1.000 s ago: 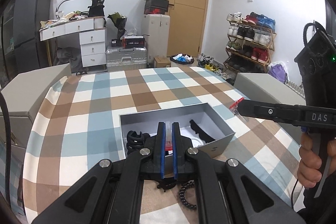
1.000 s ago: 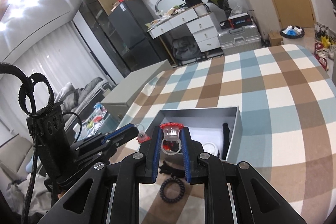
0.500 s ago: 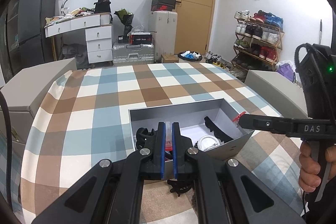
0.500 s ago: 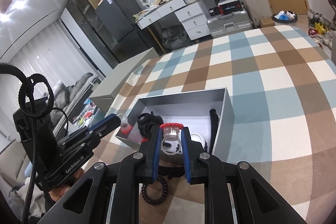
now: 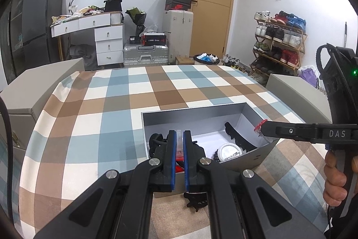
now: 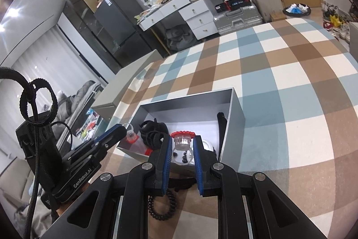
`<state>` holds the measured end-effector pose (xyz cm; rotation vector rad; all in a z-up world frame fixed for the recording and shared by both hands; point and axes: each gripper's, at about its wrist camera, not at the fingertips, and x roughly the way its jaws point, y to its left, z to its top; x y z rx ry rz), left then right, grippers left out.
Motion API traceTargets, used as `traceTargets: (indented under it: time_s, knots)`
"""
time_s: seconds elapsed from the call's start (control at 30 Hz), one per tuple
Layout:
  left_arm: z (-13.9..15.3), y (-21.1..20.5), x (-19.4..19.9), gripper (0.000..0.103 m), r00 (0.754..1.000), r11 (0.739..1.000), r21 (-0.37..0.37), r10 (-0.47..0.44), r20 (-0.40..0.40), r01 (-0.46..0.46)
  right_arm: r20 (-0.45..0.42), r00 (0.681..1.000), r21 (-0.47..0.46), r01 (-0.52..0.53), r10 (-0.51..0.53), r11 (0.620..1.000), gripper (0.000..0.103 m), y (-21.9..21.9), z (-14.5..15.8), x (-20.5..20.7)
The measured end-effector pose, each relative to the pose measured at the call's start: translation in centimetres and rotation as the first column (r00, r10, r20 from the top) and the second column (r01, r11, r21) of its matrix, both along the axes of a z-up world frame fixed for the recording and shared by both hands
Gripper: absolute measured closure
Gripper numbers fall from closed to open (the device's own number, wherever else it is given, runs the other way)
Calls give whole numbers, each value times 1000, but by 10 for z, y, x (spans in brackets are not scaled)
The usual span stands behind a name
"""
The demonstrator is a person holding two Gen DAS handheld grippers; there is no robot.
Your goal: Organize jewelry
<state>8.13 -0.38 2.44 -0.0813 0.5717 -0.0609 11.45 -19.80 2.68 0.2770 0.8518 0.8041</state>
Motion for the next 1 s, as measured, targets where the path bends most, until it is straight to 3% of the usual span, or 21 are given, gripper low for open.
traceTargets:
  time_s: [0.57, 0.63, 0.7, 0.87, 0.9, 0.93, 1.0]
  knots:
    - [-2, -6, 1, 98, 1000, 1000, 26, -13, -19, 14, 45, 999, -21, -20, 21, 1000, 82, 5, 8, -6]
    - [-1, -7, -1, 75, 1000, 999, 35, -18, -21, 18, 59, 998, -33, -26, 27, 999, 78, 6, 10, -9]
    - [1, -7, -4, 59, 1000, 1000, 18, -17, -19, 18, 78, 997, -47, -23, 27, 999, 75, 6, 13, -11]
    - [4, -7, -14, 44, 999, 1000, -8, -22, -34, 22, 107, 994, -57, -25, 31, 998, 64, 1, 18, -18]
    - [5, -8, -17, 36, 999, 1000, -3, -25, -33, 24, 112, 993, -62, -25, 32, 998, 63, 0, 19, -19]
    - [5, -9, -20, 28, 999, 1000, 5, -26, -32, 26, 118, 992, -70, -23, 32, 997, 57, -2, 20, -21]
    - [7, -12, -27, 22, 999, 999, 23, -25, -31, 25, 130, 991, -78, -17, 27, 997, 42, -8, 22, -26]
